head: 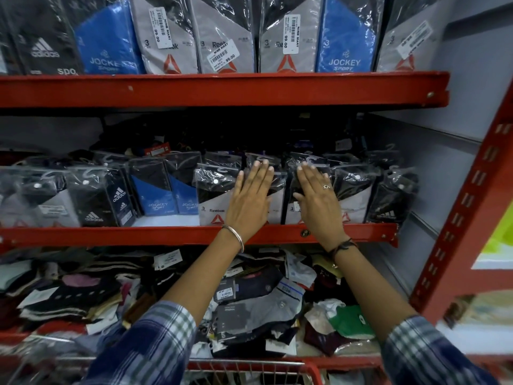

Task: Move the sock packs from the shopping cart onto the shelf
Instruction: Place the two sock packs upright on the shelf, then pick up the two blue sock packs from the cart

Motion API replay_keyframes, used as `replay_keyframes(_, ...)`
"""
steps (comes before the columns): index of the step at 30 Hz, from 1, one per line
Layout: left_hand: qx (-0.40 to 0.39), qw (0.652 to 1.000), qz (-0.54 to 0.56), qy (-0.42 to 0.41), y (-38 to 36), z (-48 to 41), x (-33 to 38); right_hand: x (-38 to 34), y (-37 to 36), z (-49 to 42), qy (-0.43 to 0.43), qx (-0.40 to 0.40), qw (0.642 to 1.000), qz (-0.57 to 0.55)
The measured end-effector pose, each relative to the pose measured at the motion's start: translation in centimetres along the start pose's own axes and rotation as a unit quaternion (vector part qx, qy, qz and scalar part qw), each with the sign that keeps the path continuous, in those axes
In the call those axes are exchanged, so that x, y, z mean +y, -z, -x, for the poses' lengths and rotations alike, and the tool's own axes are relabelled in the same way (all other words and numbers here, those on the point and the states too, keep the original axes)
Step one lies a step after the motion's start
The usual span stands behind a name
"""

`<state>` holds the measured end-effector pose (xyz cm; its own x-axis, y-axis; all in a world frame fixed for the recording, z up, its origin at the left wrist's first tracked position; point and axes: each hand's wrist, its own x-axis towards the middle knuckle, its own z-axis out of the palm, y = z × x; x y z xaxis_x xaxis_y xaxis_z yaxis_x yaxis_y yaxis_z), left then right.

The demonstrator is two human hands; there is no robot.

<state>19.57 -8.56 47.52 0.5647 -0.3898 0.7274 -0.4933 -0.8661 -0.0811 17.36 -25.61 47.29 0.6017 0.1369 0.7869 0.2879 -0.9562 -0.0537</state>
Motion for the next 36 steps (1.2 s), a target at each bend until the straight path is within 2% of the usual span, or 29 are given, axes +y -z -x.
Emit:
replay_keyframes(3, 0.044, 0.998, 0.043, -0.008, 0.9, 2.9, 0.3, -2.5, 1.1, 2.9, -0.022, -0.023, 0.999, -0.032)
replay_keyframes(6, 0.055, 0.995, 0.082, -0.017, 1.4, 6.8, 0.2, -5.1, 1.6, 6.5, -0.023, -0.061, 0.996, -0.057)
replay_keyframes(10, 0.048, 0.991, 0.121, -0.012, 1.3, 12.6, -0.2, -8.3, 0.9, 11.2, -0.043, -0.131, 0.986, -0.090)
replay_keyframes(13, 0.012, 0.988, 0.155, 0.003, 0.9, 18.2, -0.7, -10.9, -0.5, 15.3, -0.075, -0.200, 0.970, -0.118)
replay_keyframes(19, -0.125, 0.972, 0.193, 0.048, -0.5, 28.7, -2.7, -15.3, -4.1, 22.6, -0.114, -0.320, 0.929, -0.143)
replay_keyframes(27, -0.316, 0.920, 0.206, 0.109, -3.2, 42.0, -7.2, -21.9, -10.7, 32.1, -0.145, -0.470, 0.854, -0.167)
replay_keyframes(31, -0.437, 0.868, 0.192, 0.138, -5.3, 49.8, -9.0, -25.2, -14.4, 37.3, -0.155, -0.562, 0.798, -0.151)
replay_keyframes(36, -0.550, 0.789, 0.185, 0.203, -8.6, 56.5, -9.7, -27.4, -18.6, 41.8, -0.186, -0.617, 0.752, -0.141)
